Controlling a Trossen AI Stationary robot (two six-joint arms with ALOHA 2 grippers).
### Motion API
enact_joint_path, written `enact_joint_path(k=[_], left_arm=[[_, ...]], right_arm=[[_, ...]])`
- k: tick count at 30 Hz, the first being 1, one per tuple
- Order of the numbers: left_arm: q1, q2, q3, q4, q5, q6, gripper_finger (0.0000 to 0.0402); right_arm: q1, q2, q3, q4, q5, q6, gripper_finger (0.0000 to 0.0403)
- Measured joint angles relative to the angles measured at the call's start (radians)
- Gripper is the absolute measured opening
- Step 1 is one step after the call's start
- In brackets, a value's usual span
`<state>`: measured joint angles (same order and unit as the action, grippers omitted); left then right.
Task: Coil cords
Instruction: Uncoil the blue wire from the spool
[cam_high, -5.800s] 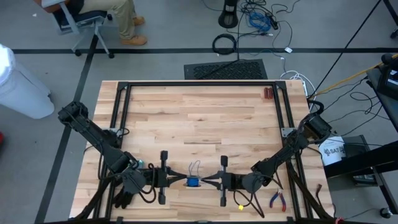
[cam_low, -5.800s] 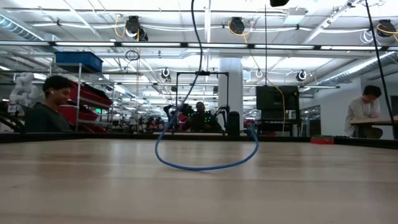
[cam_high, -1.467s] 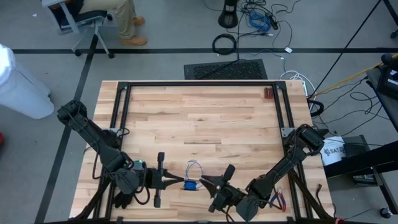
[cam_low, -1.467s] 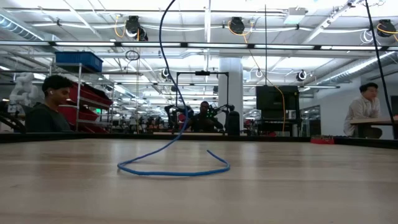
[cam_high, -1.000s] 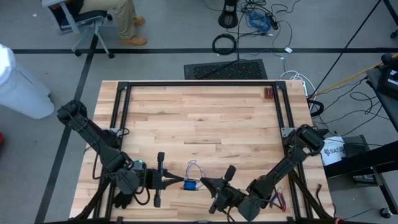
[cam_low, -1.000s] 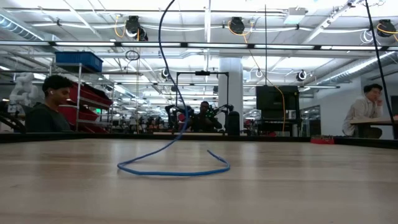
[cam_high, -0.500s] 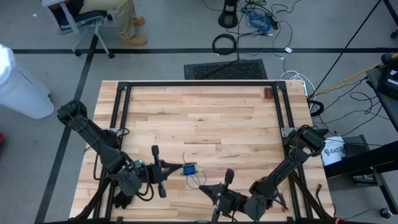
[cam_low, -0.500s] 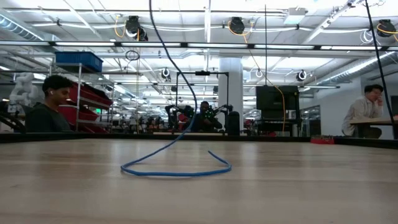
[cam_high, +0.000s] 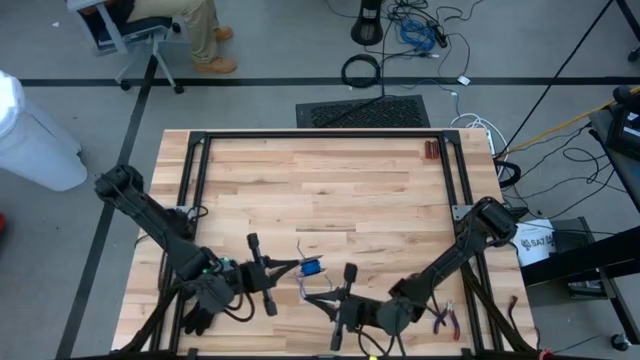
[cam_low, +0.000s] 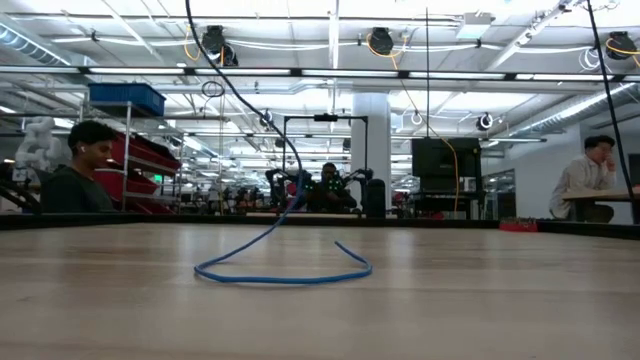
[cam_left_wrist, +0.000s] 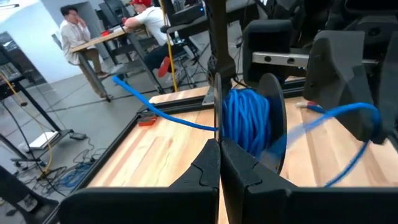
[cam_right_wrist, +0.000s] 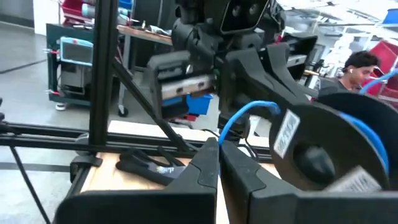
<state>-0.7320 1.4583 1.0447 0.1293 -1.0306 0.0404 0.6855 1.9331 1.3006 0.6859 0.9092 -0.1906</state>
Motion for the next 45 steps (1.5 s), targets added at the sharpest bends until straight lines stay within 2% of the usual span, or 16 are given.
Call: enact_joint_path(k=[8,16,28,33,39,45], left_arm=[[0.016,0.014,0.0,0.049,0.003,0.017,0.0002],[-0.025,0.008,0.0,0.162,0.007,0.125,0.0002],[-0.096,-0.047,0.0,0.177,0.011,0.131,0.0002],[-0.103,-0.049,0.0,0.176,0.083,0.123,0.0002],[-0.115,-0.049,0.0,0.171,0.169,0.097,0.0002],[-0.12,-0.049,0.0,0.168,0.179,0.096,0.0002]], right_arm=[[-0.006,0.0,0.0,-0.102,0.001,0.065,0.0],[-0.012,0.0,0.0,-0.221,0.005,0.127,0.0],[-0.012,0.0,0.0,-0.316,0.039,0.128,0.0],[-0.014,0.0,0.0,-0.385,0.042,0.174,0.0],[-0.017,0.0,0.0,-0.54,0.031,0.306,0.0],[-0.016,0.0,0.0,-0.595,0.021,0.349,0.001]])
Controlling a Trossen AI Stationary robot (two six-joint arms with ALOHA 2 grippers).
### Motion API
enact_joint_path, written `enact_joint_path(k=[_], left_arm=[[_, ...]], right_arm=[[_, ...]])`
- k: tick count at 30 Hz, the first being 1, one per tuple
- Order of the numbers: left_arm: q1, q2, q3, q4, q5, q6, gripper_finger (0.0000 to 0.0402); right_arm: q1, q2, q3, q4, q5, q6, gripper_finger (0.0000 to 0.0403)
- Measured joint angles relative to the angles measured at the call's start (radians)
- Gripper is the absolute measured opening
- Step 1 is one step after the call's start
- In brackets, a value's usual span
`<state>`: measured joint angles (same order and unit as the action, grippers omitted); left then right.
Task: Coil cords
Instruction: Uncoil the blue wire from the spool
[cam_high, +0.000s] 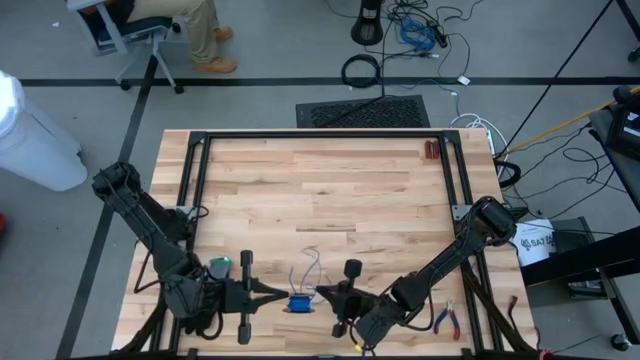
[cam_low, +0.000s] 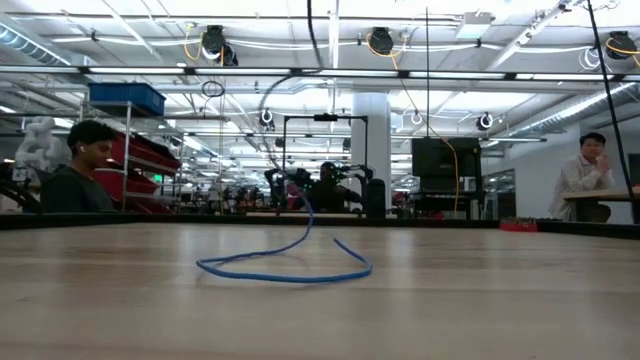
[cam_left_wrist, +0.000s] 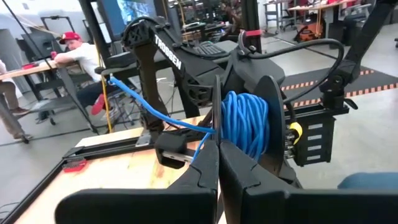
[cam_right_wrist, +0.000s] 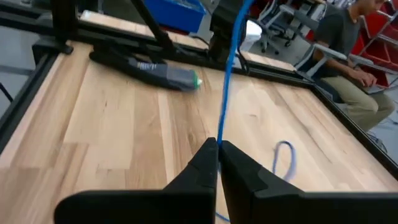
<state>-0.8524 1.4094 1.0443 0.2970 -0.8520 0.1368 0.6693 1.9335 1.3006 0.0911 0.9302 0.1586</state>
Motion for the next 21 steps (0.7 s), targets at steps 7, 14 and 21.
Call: enact_joint_path(k=[7,14,21], left_arm=[[-0.006,0.0,0.0,-0.006,0.002,-0.025,0.0002],[-0.007,0.0,0.0,-0.01,0.003,-0.043,0.0002],[-0.009,0.0,0.0,-0.036,0.004,-0.125,0.0002]], right_arm=[[0.0,0.0,0.0,-0.023,-0.118,-0.005,0.0047],[0.002,0.0,0.0,-0.28,-0.129,0.218,0.0066],[0.032,-0.002,0.0,-0.156,-0.119,0.173,0.0066]])
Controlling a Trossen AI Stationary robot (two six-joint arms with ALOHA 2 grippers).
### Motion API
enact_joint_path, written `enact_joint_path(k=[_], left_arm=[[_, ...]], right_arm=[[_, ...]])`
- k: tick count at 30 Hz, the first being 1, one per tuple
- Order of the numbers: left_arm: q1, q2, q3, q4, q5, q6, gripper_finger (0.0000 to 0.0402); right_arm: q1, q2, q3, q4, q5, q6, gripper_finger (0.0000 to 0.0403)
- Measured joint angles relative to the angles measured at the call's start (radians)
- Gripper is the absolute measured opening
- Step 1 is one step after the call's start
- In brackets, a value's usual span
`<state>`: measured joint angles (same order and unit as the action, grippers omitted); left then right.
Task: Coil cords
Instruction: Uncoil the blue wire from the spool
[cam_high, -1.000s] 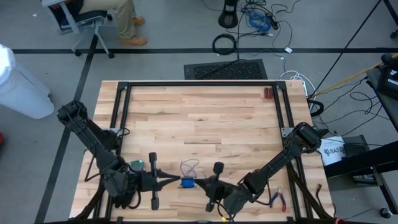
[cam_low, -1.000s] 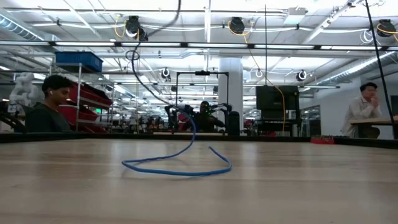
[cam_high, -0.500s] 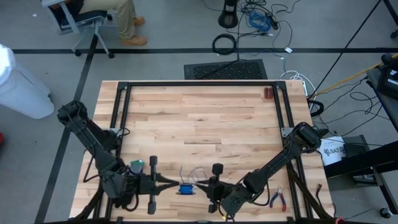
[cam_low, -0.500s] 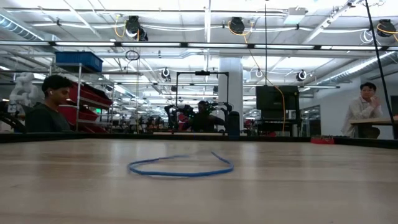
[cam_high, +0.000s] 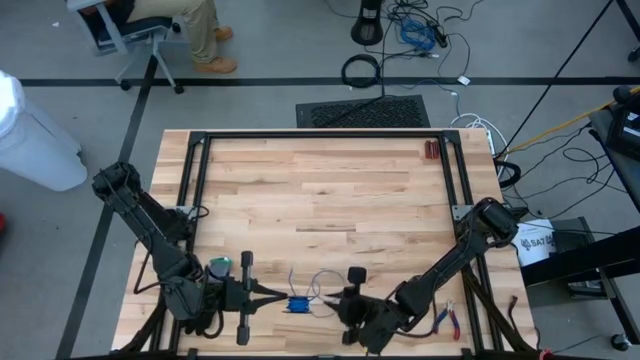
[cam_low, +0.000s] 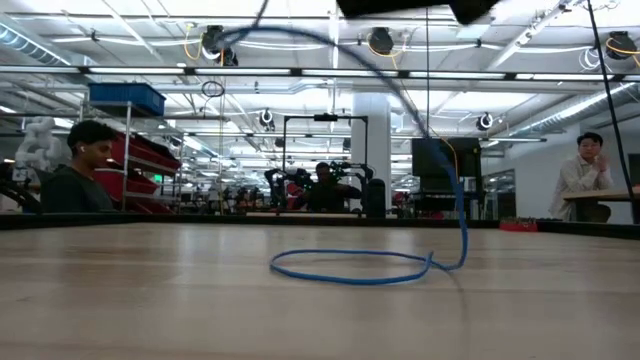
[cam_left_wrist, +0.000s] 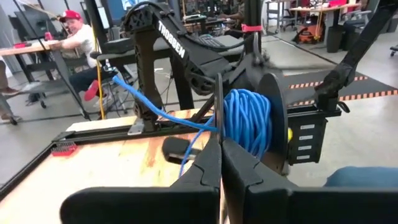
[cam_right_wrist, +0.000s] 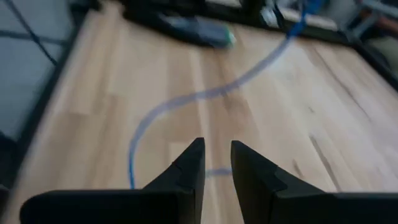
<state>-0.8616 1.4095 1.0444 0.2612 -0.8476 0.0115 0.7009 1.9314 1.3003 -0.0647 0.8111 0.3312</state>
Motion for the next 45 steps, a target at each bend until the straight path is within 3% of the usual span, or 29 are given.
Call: enact_joint_path(k=[5,15,29,40,45], left_arm=[[-0.003,0.0,0.0,-0.001,0.001,-0.005,0.0002],[-0.003,0.0,0.0,0.004,0.0,0.031,0.0002],[-0.003,0.0,0.0,0.001,0.006,0.02,0.0002],[-0.003,0.0,0.0,-0.001,0.007,0.019,0.0002],[-0.003,0.0,0.0,-0.001,0.007,0.019,0.0002]], right_arm=[[0.002,-0.04,0.0,0.105,0.015,-0.08,0.0066],[0.004,-0.218,0.0,0.099,0.001,-0.256,0.0072],[0.008,-0.24,0.0,0.158,-0.006,-0.336,0.0157],[0.008,-0.24,0.0,0.167,-0.007,-0.351,0.0139],[0.004,-0.238,0.0,0.178,-0.062,-0.351,0.0131]])
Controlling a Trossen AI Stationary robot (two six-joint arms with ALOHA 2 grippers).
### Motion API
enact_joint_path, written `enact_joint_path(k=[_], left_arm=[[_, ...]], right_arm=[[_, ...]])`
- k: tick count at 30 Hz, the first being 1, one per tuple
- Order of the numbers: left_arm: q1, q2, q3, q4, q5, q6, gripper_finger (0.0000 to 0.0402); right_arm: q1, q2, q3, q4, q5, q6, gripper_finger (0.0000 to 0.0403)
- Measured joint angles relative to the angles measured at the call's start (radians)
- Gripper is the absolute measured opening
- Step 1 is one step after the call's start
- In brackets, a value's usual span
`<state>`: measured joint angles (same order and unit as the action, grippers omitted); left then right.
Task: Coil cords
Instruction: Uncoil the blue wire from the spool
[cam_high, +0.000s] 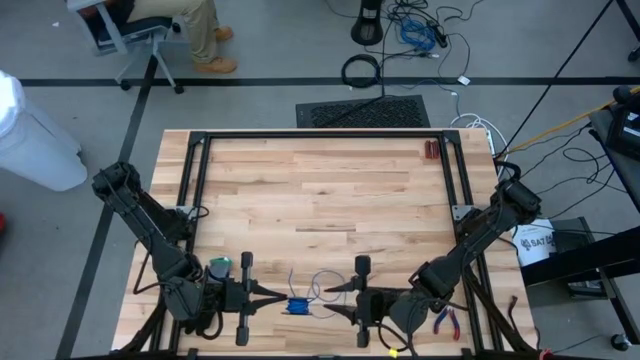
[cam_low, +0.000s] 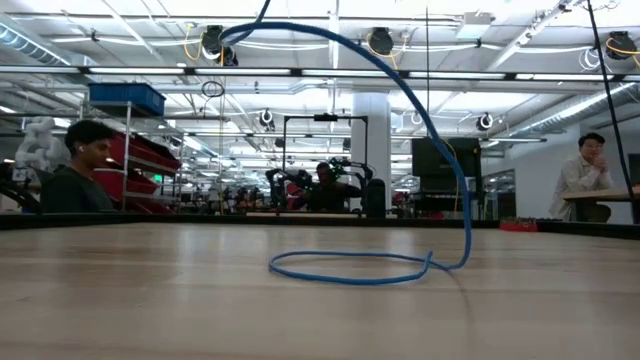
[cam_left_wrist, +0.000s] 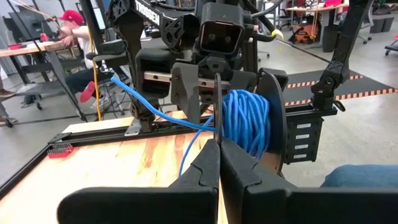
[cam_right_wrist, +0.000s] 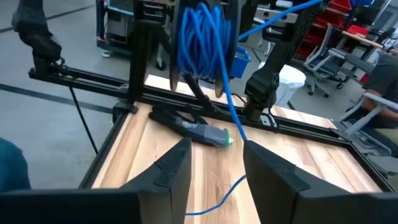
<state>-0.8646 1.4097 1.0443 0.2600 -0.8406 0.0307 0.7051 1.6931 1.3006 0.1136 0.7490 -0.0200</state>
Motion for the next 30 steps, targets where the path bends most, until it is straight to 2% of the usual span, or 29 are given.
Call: enact_joint_path(k=[17,30], left_arm=[[0.0,0.0,0.0,0.0,0.001,0.0,0.0002],[0.0,0.0,0.0,-0.001,0.001,0.001,0.0002]], right_arm=[[-0.039,0.057,0.0,0.129,0.01,-0.052,0.0123],[-0.03,0.057,0.0,0.145,0.01,-0.079,0.0014]])
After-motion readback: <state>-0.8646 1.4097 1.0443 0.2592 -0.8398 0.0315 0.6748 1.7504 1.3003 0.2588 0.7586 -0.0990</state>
